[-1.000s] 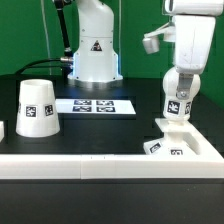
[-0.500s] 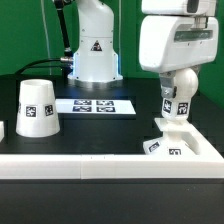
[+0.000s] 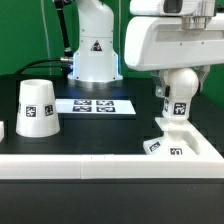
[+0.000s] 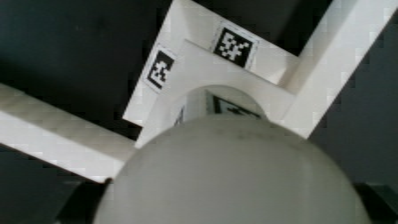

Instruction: Assemble lamp

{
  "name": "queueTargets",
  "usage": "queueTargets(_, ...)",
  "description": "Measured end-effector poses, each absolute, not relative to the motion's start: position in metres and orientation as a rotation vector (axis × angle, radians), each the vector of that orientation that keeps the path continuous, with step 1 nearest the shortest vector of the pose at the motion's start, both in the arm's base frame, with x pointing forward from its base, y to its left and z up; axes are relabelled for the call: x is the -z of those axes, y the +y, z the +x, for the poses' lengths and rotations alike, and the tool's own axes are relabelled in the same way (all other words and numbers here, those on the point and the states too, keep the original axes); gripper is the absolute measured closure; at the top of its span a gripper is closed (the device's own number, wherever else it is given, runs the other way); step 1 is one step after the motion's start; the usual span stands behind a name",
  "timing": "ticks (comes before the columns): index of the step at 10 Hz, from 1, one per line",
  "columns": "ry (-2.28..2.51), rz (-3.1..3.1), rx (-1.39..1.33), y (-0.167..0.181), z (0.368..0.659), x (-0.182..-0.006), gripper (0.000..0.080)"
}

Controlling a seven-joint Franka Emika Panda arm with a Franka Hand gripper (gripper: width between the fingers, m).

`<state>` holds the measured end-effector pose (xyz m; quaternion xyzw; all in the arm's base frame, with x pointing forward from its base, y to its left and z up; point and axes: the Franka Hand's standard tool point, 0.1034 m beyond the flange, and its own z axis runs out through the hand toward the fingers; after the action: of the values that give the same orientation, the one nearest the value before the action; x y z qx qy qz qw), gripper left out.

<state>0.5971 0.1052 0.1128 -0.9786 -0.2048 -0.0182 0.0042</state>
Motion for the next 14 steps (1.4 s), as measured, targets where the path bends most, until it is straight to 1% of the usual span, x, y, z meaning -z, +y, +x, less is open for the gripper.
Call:
queueTargets(4,-0.282,-3.116,0.055,0.1046,0.5973,-0.1128,0.0223)
queueTargets(9,0.589,-3.043,0.031,0.1014,0.5953,-0.1108,0.0223)
queueTargets(14,1.054,-2.892,0.004,0.1047,0.5947,-0.1107,0.0223)
